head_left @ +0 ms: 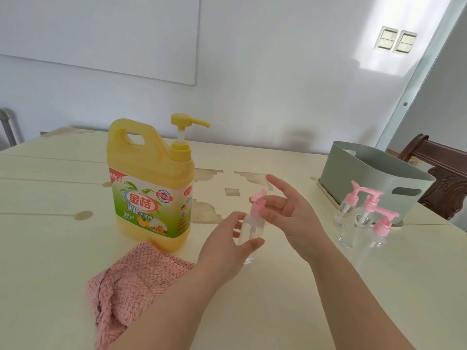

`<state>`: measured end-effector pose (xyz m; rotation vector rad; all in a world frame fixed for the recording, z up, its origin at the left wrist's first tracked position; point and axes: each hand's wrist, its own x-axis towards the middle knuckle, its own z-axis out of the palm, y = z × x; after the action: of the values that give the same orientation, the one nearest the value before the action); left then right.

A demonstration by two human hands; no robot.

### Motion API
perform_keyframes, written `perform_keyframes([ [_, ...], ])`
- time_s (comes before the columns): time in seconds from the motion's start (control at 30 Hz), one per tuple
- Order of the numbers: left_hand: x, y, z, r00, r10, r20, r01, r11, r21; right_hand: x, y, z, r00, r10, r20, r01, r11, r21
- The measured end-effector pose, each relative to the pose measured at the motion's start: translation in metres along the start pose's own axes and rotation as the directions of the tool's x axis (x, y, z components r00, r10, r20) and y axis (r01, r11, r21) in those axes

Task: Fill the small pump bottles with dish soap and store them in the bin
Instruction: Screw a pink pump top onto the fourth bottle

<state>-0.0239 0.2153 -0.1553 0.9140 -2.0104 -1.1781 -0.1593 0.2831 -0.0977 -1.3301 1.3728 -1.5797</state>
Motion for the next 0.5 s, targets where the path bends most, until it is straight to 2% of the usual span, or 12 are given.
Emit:
perform_keyframes([
  [0.13,-0.0005,0.0004,-0.0003,1.000,0.001,0.004,-0.001,1.000,0.001,0.0068,0.0045,0.0031,1.000,-0.018,-0.005,0.018,0.998,-0.056],
  [0.3,-0.0001,-0.0004,-0.0009,1.000,0.002,0.002,-0.002,1.000,0.007,0.0067,0.0001,0.0020,0.998,0.016,0.063,-0.013,0.999,-0.051],
  [0.43,-0.0008,0.0001,0.0003,1.000,0.001,-0.010,-0.001,1.000,0.014,0.0082,0.0012,0.0062,0.995,-0.062,-0.075,0.043,0.972,-0.232],
  [0.5,-0.0013,0.0008,-0.0004,1.000,-0.004,-0.008,0.004,1.000,0.008,0.0088,0.0038,0.0084,0.994,-0.077,-0.084,0.051,0.961,-0.273],
])
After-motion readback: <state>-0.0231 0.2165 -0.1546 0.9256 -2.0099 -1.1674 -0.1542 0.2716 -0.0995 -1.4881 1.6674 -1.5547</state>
